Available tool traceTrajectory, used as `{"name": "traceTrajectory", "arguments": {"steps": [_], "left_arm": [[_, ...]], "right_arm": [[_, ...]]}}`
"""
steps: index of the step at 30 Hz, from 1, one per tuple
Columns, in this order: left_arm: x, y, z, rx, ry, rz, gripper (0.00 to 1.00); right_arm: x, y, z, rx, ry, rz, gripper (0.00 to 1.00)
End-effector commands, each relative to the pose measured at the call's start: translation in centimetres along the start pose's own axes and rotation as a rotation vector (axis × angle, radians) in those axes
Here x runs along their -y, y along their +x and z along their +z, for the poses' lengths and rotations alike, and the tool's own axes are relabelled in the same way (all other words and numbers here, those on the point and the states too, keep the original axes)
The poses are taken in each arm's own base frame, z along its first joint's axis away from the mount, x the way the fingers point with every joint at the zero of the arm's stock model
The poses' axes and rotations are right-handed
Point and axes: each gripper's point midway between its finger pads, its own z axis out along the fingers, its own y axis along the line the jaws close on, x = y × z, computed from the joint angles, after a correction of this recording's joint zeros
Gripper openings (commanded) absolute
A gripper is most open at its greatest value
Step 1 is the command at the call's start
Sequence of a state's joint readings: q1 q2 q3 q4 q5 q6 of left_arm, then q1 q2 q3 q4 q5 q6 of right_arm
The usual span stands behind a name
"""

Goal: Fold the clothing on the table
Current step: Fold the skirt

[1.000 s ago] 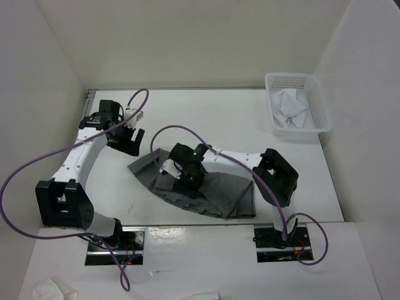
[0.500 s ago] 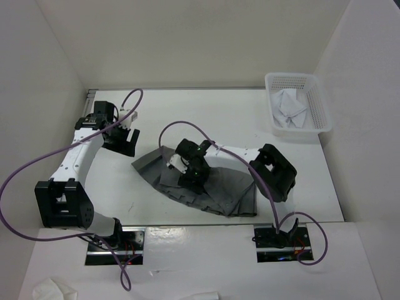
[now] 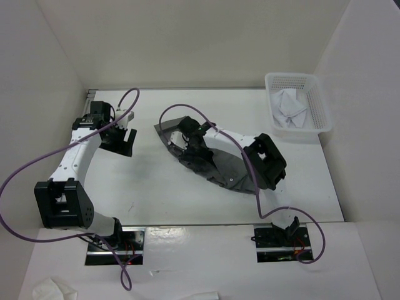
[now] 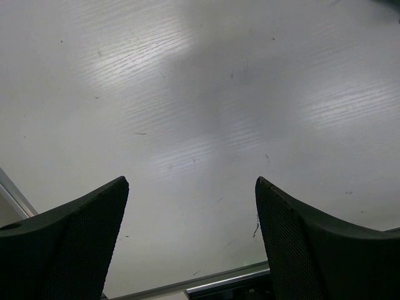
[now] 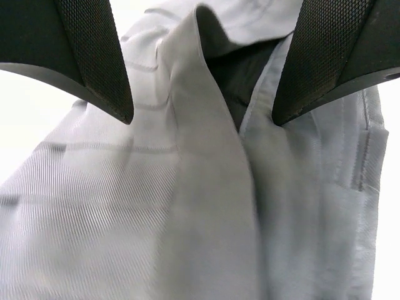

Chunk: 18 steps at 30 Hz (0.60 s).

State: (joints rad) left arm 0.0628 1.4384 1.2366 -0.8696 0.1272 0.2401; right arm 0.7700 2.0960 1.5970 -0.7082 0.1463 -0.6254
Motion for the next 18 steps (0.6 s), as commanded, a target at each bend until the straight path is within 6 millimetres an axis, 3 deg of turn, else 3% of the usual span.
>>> {"name": "traceTrajectory", "arguments": {"steps": [1, 3, 10, 14, 16, 18], "left_arm": [[-0.6, -0.4, -0.5, 0.012, -0.01, 0.018, 0.89], [-0.9, -0.3, -0.5, 0.012, -0.014, 0.019, 0.89], [-1.3, -0.9, -0.7, 0.027, -0.013, 0.02, 0.89], [-1.1, -1.3, -0.6, 0.025, 0.007, 0.019, 0.89], [-1.2, -1.6, -0.8, 0.035, 0.004, 0.021, 0.89], [-0.8, -2.1, -1.0, 0.052, 0.021, 0.014, 0.89]], "right_arm": [[1.3, -3.4, 0.8, 0.066, 0.037, -0.092, 0.95], [1.3, -4.9, 1.4, 0.088, 0.033, -0.101, 0.95], [-0.1, -9.8, 0.4, 0.251, -0.061, -0.101, 0.95], [-0.6, -10.6, 0.2, 0.254, -0.107, -0.048, 0.95], [0.3, -11.3, -2.4, 0.305, -0.101, -0.006, 0.95], [2.2, -10.7, -4.8, 0.336, -0.097, 0.053, 0.95]]}}
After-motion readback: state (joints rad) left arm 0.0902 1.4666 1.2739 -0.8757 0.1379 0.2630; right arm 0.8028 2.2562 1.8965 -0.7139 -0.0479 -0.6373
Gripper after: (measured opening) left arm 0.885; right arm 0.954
